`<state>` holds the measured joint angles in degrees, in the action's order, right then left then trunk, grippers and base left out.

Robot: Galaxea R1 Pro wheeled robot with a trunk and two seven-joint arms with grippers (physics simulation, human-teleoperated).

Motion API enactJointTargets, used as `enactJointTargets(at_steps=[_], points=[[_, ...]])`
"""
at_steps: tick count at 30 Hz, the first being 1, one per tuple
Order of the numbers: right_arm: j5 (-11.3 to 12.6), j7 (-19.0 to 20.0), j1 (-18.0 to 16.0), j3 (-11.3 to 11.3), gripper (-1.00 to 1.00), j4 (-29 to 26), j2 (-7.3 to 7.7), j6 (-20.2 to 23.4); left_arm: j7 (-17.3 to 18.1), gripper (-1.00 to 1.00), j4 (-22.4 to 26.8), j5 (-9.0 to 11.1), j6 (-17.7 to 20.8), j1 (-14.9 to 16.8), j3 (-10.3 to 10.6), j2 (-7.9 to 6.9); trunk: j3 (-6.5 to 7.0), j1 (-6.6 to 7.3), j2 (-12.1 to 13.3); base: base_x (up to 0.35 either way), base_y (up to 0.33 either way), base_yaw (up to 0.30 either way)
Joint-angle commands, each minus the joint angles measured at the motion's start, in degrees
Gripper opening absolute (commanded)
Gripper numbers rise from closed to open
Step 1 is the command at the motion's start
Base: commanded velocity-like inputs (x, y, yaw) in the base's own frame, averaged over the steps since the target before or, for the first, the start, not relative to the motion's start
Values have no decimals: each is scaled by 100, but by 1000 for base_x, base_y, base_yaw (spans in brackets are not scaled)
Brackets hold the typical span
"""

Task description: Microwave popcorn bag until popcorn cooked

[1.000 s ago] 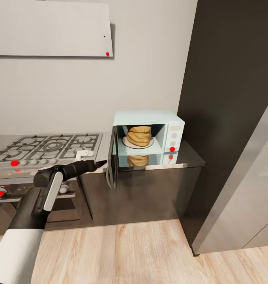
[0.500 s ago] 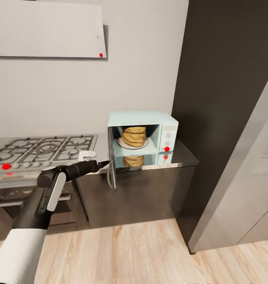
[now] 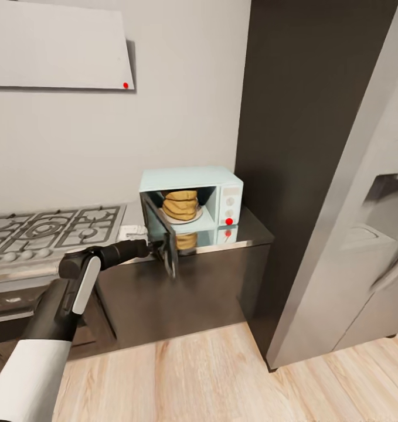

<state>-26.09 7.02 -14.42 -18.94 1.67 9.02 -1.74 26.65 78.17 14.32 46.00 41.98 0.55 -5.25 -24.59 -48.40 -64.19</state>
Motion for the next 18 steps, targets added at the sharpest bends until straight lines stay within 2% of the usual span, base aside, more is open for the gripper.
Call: enactJointTargets(at_steps=[1,18], points=[[-46,4,-8,-48,100,17,4,-19,0,100,5,40,41,3,9,-3,-1,0,-4,0,0,-204],[-46,3,-8,-44,100,17,4,-10,-212,100,-12,45,40,3,48,10,81,0,-4,0,0,-205]])
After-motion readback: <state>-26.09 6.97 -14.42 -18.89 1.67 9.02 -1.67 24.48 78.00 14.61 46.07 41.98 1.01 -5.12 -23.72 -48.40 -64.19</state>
